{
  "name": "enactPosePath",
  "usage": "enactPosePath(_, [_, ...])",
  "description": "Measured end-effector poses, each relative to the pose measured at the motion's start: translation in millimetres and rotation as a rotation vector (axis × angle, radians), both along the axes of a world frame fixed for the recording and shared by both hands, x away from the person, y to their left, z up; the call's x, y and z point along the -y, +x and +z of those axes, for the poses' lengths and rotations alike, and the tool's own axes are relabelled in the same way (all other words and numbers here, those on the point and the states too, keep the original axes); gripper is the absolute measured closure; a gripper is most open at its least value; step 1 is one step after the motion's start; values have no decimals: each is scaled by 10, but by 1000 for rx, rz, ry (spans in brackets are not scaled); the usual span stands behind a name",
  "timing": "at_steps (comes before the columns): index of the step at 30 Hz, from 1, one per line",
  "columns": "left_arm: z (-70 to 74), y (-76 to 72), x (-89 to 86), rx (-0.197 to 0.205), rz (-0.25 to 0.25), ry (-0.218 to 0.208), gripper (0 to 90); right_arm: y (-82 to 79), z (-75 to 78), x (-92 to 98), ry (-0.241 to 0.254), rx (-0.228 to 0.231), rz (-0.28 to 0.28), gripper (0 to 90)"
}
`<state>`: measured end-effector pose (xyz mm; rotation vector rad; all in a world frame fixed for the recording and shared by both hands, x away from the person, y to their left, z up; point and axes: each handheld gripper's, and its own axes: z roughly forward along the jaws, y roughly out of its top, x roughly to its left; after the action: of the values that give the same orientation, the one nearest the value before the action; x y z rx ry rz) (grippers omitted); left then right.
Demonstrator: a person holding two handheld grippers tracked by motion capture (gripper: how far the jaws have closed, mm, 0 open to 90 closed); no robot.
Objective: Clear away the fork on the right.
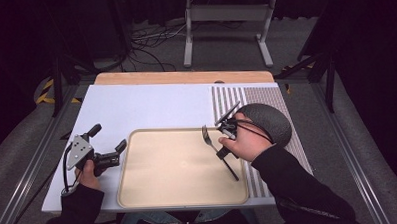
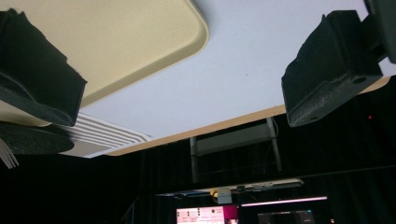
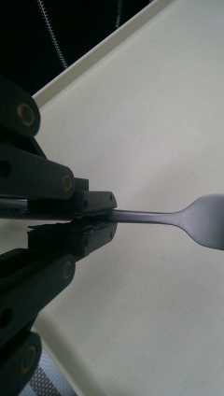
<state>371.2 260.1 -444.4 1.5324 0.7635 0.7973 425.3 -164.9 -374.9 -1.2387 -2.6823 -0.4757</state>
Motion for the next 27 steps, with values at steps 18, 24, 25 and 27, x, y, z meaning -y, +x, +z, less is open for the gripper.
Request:
enactPosePath(18, [2,-1,0,1,0,0,1,17,-209,34,-32,-76,-77,846])
enactPosePath(24, [4,-1,-2,3,1,-6,1,18,-238,31,-33,-93,-86,845])
enactPosePath(25, [4,-2,-1,2,0,-6,1,19,-242,35,-37,-92,-87,845])
enactPosePath(27, [4,-2,-1,2,0,-5,1,17,-244,32,-40,-95,-96,845])
